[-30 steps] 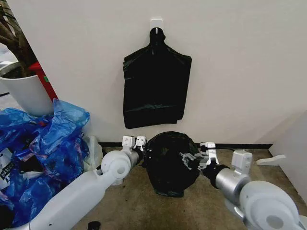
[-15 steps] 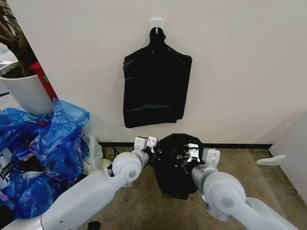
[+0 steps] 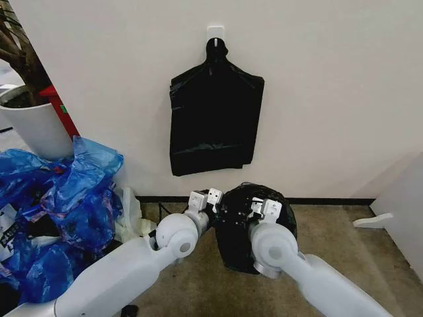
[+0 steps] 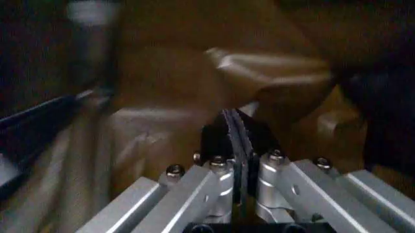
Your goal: Place the garbage bag over the trash bin.
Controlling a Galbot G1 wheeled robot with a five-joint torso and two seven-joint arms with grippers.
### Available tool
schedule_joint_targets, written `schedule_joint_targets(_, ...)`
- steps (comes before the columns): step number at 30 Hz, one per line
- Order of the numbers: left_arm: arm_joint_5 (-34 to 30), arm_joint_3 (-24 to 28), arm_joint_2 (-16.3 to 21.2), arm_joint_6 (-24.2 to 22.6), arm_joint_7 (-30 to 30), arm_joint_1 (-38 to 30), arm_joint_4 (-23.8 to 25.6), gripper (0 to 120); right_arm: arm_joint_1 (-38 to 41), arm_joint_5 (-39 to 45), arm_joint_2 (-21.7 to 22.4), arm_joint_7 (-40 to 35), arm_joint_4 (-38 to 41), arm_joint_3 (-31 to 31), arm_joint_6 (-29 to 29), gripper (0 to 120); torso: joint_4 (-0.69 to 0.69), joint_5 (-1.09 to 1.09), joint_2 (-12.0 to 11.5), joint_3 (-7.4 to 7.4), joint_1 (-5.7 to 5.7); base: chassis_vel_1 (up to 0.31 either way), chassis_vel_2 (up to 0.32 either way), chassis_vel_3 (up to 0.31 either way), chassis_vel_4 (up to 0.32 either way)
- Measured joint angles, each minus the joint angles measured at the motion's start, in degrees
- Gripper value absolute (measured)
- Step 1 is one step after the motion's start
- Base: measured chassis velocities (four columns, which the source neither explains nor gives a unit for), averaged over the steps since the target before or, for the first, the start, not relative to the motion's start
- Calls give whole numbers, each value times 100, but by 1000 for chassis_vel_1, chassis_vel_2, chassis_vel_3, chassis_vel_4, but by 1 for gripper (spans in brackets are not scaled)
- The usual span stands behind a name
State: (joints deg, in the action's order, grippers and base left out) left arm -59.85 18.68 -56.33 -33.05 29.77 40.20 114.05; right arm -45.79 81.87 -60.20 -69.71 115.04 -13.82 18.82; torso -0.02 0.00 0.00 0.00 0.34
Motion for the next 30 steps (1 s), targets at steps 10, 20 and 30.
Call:
schedule_joint_targets(10,-28,-509,121,-97,-144,267,337,1,88,-20,-108,231,-425,-28,38,0,0,0,0,-1,0,0,0,0,0)
schedule_joint_targets(20,-30,-575,138,-150,-234,389,572,1,327,-16,-168,222,-730,-178,32,0,0,0,0,0,0,0,0,0,0)
schedule_joint_targets(30,-36,-772,121,-154,-299,406,682,1,323,-53,-248,228,-981,-271,12,0,0,0,0,0,0,0,0,0,0)
